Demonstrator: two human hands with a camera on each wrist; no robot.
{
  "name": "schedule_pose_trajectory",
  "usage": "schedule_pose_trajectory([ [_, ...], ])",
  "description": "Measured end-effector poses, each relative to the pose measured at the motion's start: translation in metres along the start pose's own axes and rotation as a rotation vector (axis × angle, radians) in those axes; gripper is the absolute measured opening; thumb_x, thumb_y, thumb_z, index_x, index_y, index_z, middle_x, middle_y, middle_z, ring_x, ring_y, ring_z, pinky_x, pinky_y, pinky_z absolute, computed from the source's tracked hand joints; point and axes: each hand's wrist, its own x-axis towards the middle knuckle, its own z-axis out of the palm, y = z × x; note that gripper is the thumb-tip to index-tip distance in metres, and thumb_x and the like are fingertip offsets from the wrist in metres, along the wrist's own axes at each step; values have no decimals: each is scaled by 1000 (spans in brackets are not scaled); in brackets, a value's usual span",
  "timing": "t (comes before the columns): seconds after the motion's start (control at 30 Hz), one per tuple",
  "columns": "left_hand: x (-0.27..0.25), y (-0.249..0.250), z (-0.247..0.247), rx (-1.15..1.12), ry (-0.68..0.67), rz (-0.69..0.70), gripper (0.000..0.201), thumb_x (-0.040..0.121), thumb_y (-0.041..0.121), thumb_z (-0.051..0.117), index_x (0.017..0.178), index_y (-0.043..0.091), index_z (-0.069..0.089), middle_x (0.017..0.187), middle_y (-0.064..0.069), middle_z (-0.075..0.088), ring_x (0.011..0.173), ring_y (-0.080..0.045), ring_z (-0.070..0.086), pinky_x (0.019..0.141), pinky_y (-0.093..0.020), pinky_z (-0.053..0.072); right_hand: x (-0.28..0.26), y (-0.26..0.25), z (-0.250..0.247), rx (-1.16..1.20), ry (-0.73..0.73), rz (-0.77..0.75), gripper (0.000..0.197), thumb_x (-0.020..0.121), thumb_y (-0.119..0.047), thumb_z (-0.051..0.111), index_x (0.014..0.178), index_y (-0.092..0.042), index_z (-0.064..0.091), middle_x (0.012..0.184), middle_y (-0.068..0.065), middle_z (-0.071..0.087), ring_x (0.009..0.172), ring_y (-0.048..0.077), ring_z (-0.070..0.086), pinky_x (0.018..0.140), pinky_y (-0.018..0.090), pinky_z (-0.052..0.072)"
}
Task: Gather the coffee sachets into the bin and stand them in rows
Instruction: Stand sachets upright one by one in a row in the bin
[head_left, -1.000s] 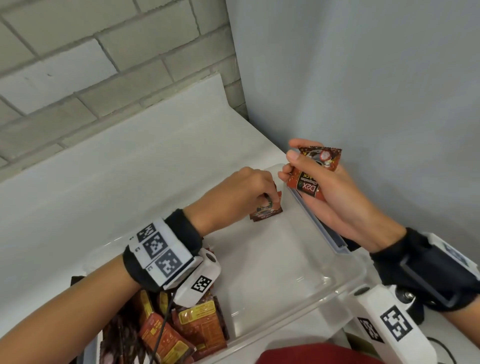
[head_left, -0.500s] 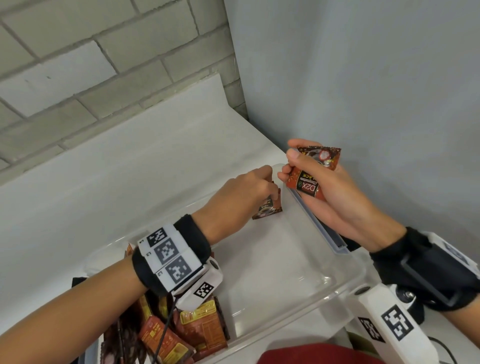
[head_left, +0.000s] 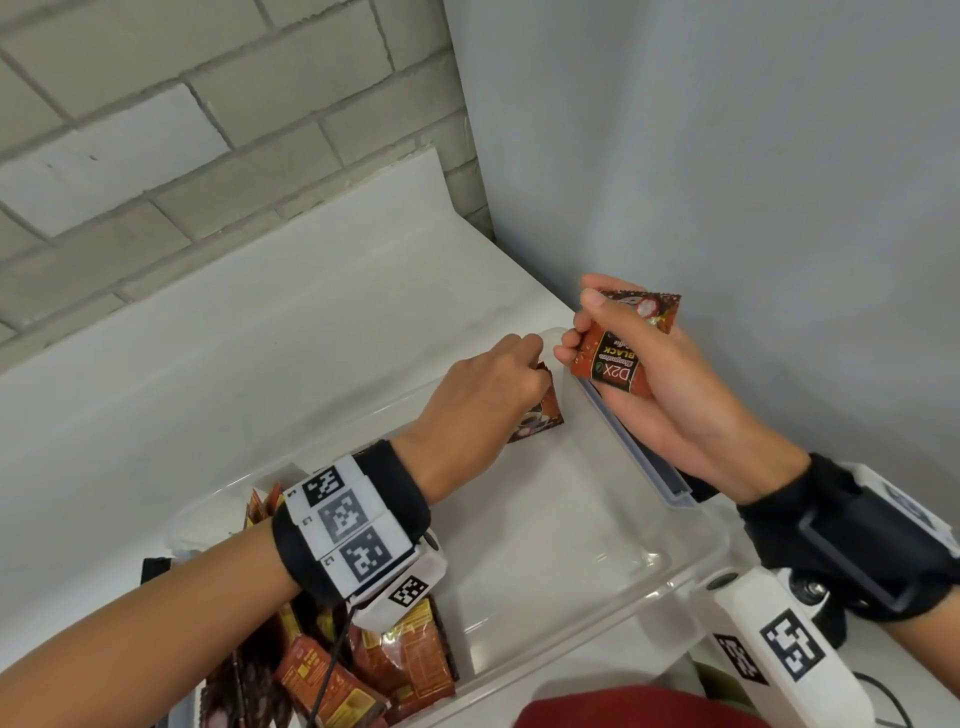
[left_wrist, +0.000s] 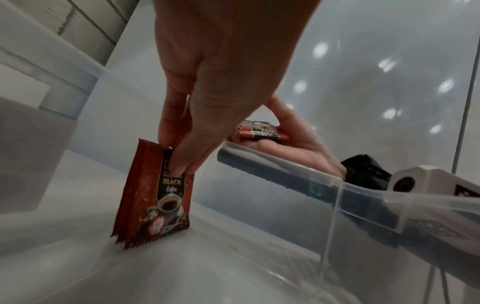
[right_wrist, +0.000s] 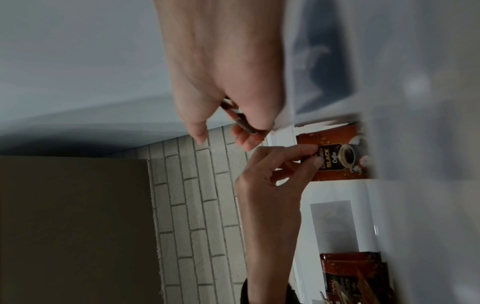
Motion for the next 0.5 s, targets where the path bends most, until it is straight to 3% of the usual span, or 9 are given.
schedule_pose_trajectory([
  [0.1,1,-1,1,9,6,-3,22,65,-12,73,72,3,59,78,-9,47,66,-19,33,45,-28,21,0,-1,0,57,3,24,41,76,-23,65,113,-12,50,77,8,59,73,19,60,77,30,57],
  [0.2,1,-4,6,0,-1,-3,17,74,-7,70,81,4,60,87,-9,51,73,-23,47,45,-32,34,-2,-3,2,73,-7,64,39,77,-30,61,107,-8,49,81,12,61,74,22,63,75,32,59],
  [0.3,0,-7,4,-101,2,20,8,85,1,63,90,6,64,92,-9,54,79,-27,54,53,-41,49,-3,-6,3,117,-24,94,33,84,-32,53,98,-2,53,81,17,64,76,25,65,76,35,59],
  [0.37,0,-12,-1,-259,38,10,14,89,10,55,93,5,68,90,-10,58,77,-27,58,61,-44,51,-3,-6,2,137,-50,98,31,93,-26,42,94,2,56,83,19,66,79,27,67,80,38,59],
  [0.43,-1,-16,-10,-428,92,-45,19,89,12,53,92,5,69,83,-8,59,73,-23,59,67,-39,49,-3,-5,2,106,-84,89,32,98,-19,34,96,2,57,89,19,70,86,26,69,84,36,58],
  [0.5,-3,-19,-21,-558,111,-126,15,90,8,56,95,10,70,82,-3,63,73,-14,60,70,-25,48,-3,-3,1,51,-112,63,26,100,-15,31,102,-4,55,101,17,72,97,23,69,83,31,57],
])
